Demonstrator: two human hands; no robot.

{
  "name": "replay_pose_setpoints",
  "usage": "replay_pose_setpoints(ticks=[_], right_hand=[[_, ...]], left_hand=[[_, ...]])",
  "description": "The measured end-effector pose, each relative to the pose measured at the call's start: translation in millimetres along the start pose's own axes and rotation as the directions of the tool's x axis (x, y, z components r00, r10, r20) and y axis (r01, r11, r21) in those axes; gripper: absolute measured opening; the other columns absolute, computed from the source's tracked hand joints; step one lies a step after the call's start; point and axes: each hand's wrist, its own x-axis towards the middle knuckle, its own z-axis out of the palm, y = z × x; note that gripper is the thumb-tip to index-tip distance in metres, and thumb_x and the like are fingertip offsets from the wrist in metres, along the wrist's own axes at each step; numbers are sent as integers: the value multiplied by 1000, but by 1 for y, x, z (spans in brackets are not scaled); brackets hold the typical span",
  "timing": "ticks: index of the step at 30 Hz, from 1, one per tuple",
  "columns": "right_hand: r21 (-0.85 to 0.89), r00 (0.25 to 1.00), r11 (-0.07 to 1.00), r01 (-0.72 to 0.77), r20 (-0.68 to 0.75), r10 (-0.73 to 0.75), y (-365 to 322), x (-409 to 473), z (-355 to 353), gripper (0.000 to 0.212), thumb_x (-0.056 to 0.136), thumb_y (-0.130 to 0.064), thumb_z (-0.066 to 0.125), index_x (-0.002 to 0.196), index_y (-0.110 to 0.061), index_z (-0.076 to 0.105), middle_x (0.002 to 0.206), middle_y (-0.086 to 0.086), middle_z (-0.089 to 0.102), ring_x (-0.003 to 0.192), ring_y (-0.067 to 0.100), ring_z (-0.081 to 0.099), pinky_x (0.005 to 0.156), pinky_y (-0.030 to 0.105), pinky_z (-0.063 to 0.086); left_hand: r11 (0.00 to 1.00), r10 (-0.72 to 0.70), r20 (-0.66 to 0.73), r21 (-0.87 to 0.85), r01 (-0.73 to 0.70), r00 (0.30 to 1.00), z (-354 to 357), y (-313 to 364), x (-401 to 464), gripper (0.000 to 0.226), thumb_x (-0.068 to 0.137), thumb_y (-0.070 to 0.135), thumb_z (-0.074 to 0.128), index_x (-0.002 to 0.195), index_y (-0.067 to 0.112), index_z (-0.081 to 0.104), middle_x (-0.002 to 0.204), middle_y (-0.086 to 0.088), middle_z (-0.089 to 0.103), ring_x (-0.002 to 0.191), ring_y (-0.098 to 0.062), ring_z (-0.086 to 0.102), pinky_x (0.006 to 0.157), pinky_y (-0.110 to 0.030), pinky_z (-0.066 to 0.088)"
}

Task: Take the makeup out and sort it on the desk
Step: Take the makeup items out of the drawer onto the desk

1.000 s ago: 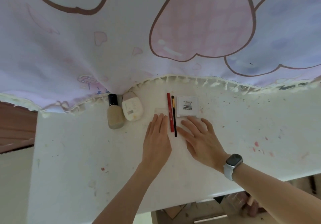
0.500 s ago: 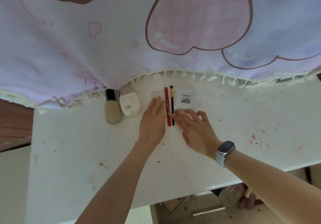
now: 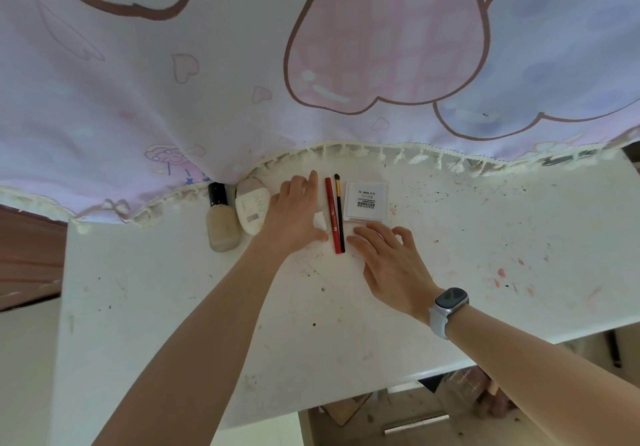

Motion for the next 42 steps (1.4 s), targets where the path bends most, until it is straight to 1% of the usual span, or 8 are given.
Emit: replay_pose_setpoints(ticks=[7,14,20,23,30,36,39,42], right_hand=[[33,999,999,-32,29,31,-3,-7,0,46,62,-6,73,107,-8,65,114,10,64,104,29,62,82,45,48],[103,993,990,-98,72,91,-9,-7,-4,39,71,-3,64,110,-7,63,117,11,62,107,31,58,86,48,44],[120,992,987,-103,90,93,-8,-10,-7,38,71,-4,64,108,-8,64,116,10,62,106,30,59,85,48,44],[122,989,986,-113,104,100,-9,-10,-7,39,72,-4,63,111,-9,63,116,10,62,107,31,58,86,48,44],[136,983,981,-141,139,122,-10,-9,-8,37,76,-5,60,113,-9,61,120,10,60,111,30,55,91,49,40],[159,979,975,-155,157,130,-10,-11,-8,38,79,-5,56,117,-10,59,125,9,57,118,29,51,97,47,35],[171,978,974,-151,171,122,-9,-18,-8,42,81,-3,54,122,-9,56,131,10,53,125,28,46,104,48,30],[198,977,968,-156,173,123,-8,-31,-10,43,81,-2,54,123,-7,56,133,11,52,127,28,45,108,48,27]], left_hand=[[1000,-7,-242,-30,0,970,14,5,-23,92,71,34,76,141,8,23,137,-12,28,124,-26,31,95,-33,41],[995,40,-167,94,-24,985,10,5,-18,94,80,46,63,145,8,8,150,-10,21,133,-28,25,105,-38,31],[998,27,-259,-48,-41,965,13,5,-27,72,71,34,76,126,8,37,131,-9,42,119,-24,40,90,-31,41],[999,29,-240,-8,-32,970,10,2,-21,63,68,40,75,113,9,42,120,-5,45,107,-22,46,82,-29,39],[994,70,-214,100,-49,974,9,-1,-23,58,75,40,71,118,6,53,141,-7,38,126,-24,37,97,-35,37],[988,142,-364,103,-112,920,12,12,-42,51,65,3,79,111,-3,59,98,-16,67,87,-32,65,79,-41,52],[989,135,-293,93,-113,946,31,17,-54,47,83,7,61,127,-3,48,122,-20,58,115,-33,55,102,-45,37],[984,96,-132,161,-74,987,49,18,-64,54,99,26,32,144,1,17,153,-15,14,143,-27,10,115,-41,3]])
